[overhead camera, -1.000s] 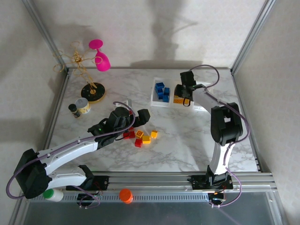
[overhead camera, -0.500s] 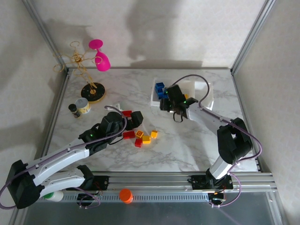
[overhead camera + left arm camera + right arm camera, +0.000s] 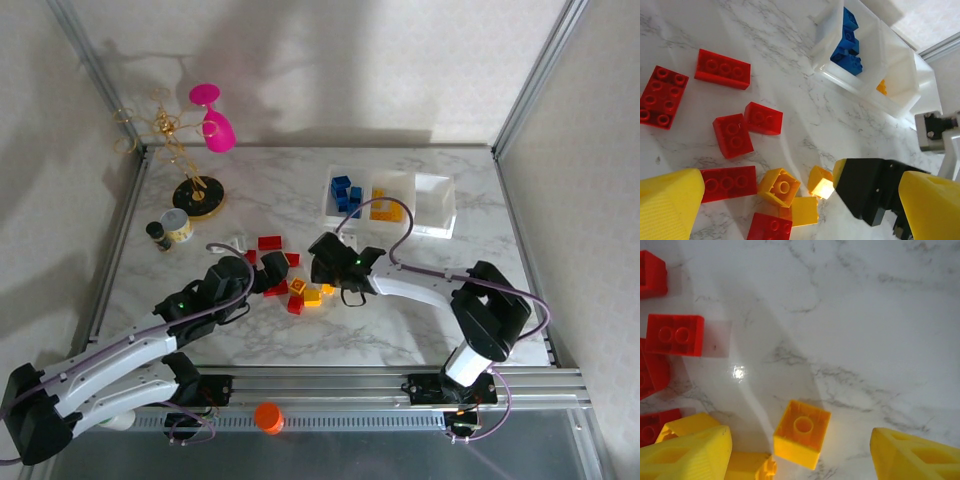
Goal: Sort the legos into containers by color
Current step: Pick up the lego from the center of the table.
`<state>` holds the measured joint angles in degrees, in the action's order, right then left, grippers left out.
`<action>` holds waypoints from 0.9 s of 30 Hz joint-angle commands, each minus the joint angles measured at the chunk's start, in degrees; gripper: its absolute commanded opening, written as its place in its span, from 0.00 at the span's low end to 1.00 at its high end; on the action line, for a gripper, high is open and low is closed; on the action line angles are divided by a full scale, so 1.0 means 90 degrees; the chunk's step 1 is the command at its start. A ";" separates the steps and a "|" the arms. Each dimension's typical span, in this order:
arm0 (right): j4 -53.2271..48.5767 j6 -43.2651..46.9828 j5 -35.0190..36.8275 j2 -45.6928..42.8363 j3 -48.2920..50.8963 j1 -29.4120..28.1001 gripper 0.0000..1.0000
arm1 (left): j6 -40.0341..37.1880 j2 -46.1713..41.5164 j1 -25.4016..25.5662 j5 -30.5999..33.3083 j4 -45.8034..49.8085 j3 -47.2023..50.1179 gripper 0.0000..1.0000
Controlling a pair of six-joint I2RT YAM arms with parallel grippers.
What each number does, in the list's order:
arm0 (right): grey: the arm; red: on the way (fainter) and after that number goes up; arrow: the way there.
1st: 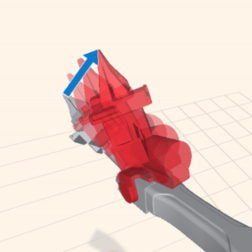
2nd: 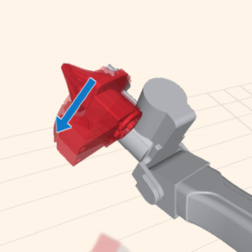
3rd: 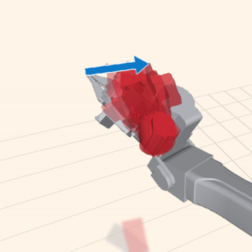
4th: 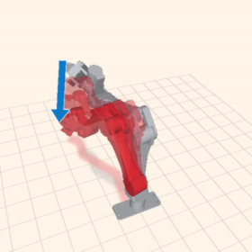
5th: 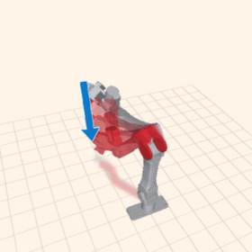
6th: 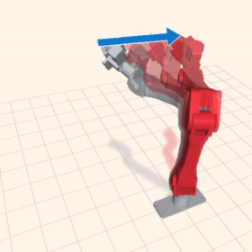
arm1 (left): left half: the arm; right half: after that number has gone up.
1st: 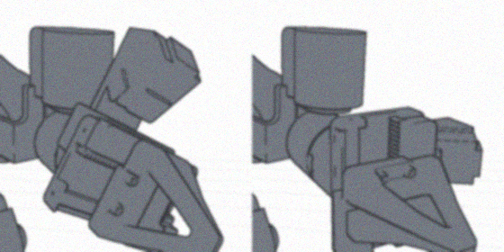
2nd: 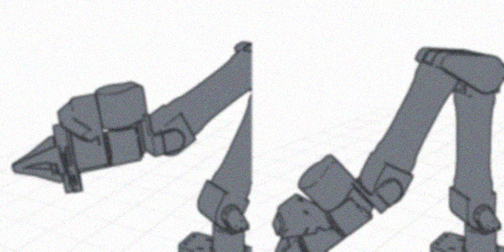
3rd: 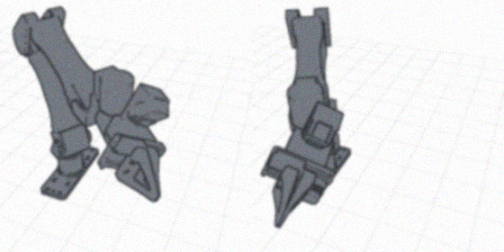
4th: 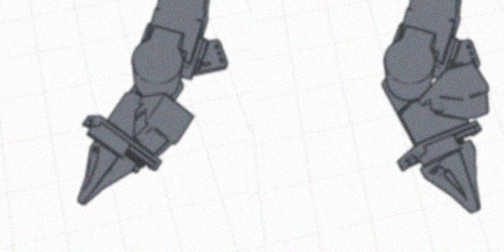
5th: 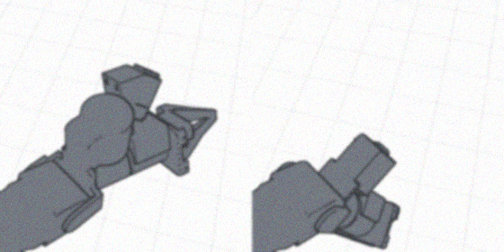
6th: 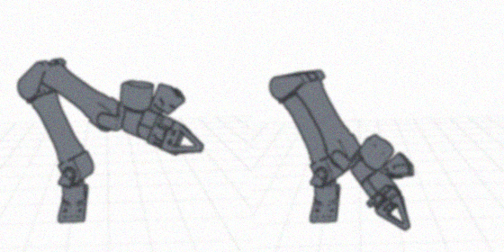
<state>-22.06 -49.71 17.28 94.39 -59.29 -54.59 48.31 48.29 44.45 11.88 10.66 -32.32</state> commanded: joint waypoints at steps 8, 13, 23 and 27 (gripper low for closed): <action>0.0024 -0.0746 0.0456 0.0726 -0.0084 -0.0317 0.66 | 0.0177 -0.0229 0.0042 0.0287 0.0215 0.0133 1.00; 0.0159 -0.0740 0.0434 0.0922 -0.0019 -0.0354 0.58 | 0.0160 -0.0190 0.0033 0.0275 0.0183 0.0126 1.00; 0.0140 -0.0613 0.0556 0.0761 0.0103 -0.0360 0.37 | 0.0139 -0.0058 0.0032 0.0204 0.0076 0.0061 1.00; 0.0094 -0.0546 0.0665 0.0551 0.0143 -0.0360 0.31 | 0.0091 0.0014 0.0031 0.0164 0.0078 -0.0035 1.00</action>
<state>-20.38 -54.70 20.67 101.71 -58.78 -57.10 49.34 48.18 44.45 13.13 11.22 -31.75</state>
